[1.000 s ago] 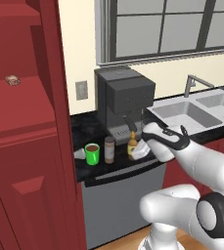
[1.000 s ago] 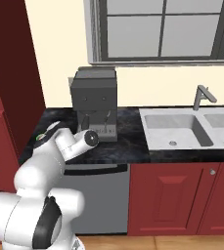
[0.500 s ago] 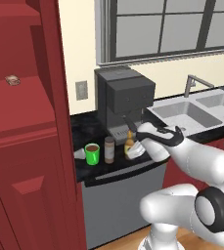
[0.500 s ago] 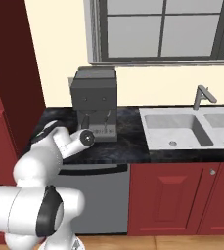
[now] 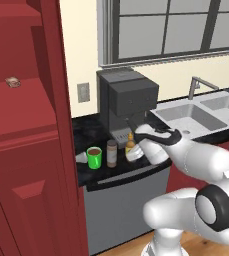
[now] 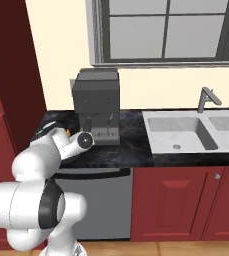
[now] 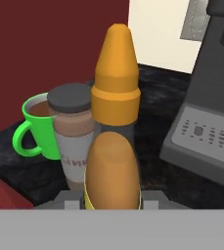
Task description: Pick the cinnamon and honey bottle from the cabinet and place them next to the mug.
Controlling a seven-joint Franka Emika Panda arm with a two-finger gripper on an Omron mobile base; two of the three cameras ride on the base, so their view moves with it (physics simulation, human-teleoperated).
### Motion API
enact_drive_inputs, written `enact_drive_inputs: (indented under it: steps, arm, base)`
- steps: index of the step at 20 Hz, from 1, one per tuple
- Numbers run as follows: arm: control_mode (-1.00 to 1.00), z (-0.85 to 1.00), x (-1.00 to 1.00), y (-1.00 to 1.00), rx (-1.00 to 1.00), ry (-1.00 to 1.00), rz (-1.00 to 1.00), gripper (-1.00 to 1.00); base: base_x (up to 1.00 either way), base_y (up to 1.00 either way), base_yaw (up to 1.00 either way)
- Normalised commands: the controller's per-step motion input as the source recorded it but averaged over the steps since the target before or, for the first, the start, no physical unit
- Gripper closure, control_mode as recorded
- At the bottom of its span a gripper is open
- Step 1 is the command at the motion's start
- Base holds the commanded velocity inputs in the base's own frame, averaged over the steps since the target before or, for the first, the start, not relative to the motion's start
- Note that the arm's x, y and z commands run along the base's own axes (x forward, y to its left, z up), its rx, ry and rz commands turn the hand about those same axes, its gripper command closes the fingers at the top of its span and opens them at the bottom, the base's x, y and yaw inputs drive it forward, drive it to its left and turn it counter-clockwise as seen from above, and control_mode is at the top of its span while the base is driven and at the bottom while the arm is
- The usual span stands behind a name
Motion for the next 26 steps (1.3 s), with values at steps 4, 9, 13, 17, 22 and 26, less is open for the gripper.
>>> enact_drive_inputs:
  steps: [4,9,13,17,22,26]
  arm:
    - [-1.00,-0.08,0.07,0.00,0.00,-0.02,-0.04,1.00]
    - [-1.00,-0.20,0.01,0.00,0.00,-0.01,-0.04,1.00]
    - [-1.00,-0.19,0.00,0.00,0.00,0.00,-0.04,1.00]
    - [-1.00,-0.04,0.00,0.03,0.00,0.00,-0.03,1.00]
    - [-1.00,-0.02,0.03,0.07,0.00,-0.03,-0.04,1.00]
    - [-1.00,0.00,0.12,0.07,0.00,-0.02,-0.05,1.00]
  base:
    - [0.00,0.00,0.00]
    - [0.00,0.00,0.00]
    - [0.00,0.00,0.00]
    - [0.00,0.00,0.00]
    - [0.00,0.00,0.00]
    - [0.00,0.00,0.00]
